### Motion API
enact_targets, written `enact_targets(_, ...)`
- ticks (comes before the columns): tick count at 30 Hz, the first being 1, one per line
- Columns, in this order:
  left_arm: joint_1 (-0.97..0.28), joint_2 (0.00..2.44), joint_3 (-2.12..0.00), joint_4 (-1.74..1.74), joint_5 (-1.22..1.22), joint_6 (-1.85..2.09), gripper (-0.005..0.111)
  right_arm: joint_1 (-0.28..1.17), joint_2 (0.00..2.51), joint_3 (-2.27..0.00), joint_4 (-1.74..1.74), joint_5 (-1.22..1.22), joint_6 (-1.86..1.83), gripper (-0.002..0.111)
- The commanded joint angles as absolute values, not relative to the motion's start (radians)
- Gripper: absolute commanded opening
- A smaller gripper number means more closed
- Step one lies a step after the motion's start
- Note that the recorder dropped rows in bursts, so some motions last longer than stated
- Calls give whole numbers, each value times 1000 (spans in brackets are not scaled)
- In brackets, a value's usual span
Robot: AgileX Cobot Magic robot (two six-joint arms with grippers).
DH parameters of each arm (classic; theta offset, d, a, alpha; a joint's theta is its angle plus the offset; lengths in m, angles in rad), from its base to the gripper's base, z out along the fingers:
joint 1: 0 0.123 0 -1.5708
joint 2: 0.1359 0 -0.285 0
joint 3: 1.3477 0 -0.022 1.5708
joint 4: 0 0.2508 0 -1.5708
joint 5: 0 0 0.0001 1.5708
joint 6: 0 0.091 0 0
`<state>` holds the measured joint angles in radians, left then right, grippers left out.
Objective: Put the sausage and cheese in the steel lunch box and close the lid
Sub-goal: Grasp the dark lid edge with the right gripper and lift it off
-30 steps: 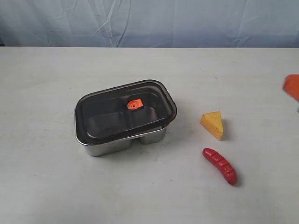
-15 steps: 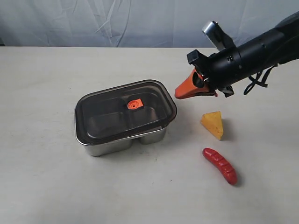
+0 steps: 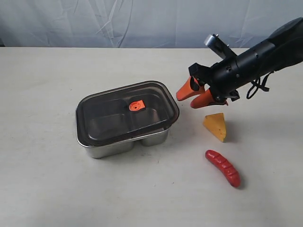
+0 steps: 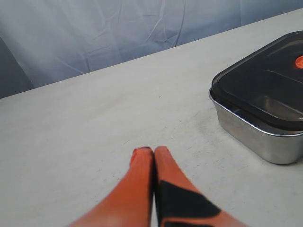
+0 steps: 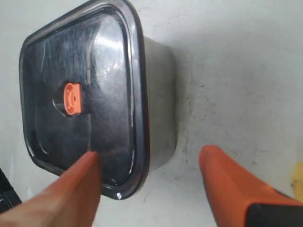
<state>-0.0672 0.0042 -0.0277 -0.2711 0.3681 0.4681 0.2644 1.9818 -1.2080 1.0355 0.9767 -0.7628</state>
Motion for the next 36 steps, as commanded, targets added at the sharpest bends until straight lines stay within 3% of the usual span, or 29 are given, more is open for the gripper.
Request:
enact_targets(1,-62,0,-26,-272,361,464,0,303,2012,-1212,1046,959,-759,59)
enact_targets(9,-62,0,-26,-272,361,464,0,339,2040,-1212,1062,927,-759,59)
enact_targets(11,-62,0,-26,-272,361,464,0,339,2040,-1212,1059,927,-759,55)
enact_targets(13,-62,0,-26,-272,361,464,0,339,2040,-1212,1059,942,-759,37)
enact_targets(16,-62,0,-26,-272,361,464,0,339,2040,-1212,1063,994,-759,-1)
enact_targets(36,-62,0,-26,-272,361,464,0,339,1757,-1212,1138,1221,-813,0)
